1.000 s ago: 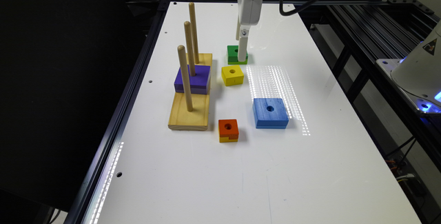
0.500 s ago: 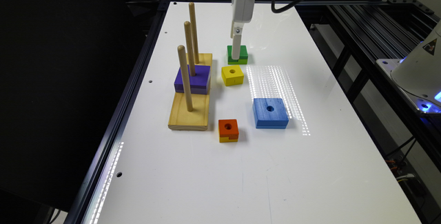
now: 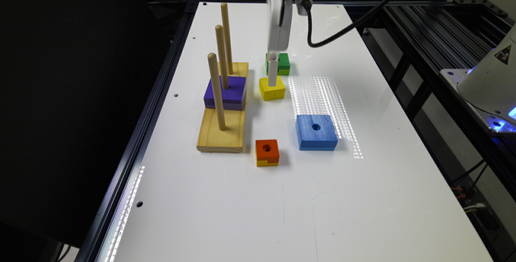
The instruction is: Pick up yellow block.
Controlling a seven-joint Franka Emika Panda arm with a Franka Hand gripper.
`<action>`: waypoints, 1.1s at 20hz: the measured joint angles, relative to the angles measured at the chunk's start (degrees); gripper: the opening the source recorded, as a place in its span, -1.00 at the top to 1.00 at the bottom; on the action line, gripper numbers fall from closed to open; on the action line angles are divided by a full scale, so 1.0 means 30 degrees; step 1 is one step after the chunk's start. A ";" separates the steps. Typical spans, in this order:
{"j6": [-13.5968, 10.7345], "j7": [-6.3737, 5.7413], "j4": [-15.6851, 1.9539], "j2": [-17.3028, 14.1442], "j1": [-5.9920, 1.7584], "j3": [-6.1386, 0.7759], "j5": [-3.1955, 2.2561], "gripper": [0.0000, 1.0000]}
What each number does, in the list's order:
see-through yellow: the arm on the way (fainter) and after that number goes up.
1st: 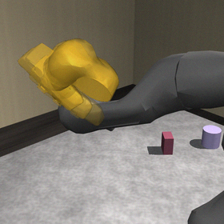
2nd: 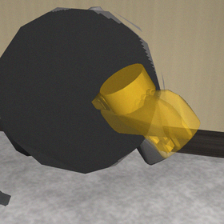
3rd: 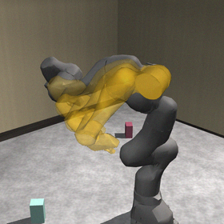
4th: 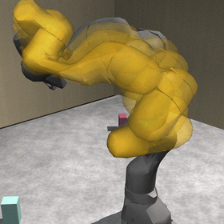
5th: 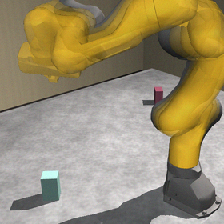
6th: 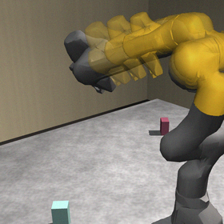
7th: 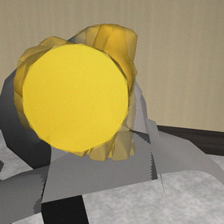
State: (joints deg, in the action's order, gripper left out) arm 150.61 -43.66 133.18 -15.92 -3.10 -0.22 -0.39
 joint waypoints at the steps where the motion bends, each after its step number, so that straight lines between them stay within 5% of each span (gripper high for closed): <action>1: -0.0001 0.0000 -0.0030 0.0001 0.0000 0.0000 0.0000 -1.00; 22: 0.0259 0.0001 -0.0071 -0.0594 0.0015 -0.0044 -0.0001 -1.00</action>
State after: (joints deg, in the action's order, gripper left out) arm 151.39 -43.66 132.97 -17.70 -3.05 -0.35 -0.39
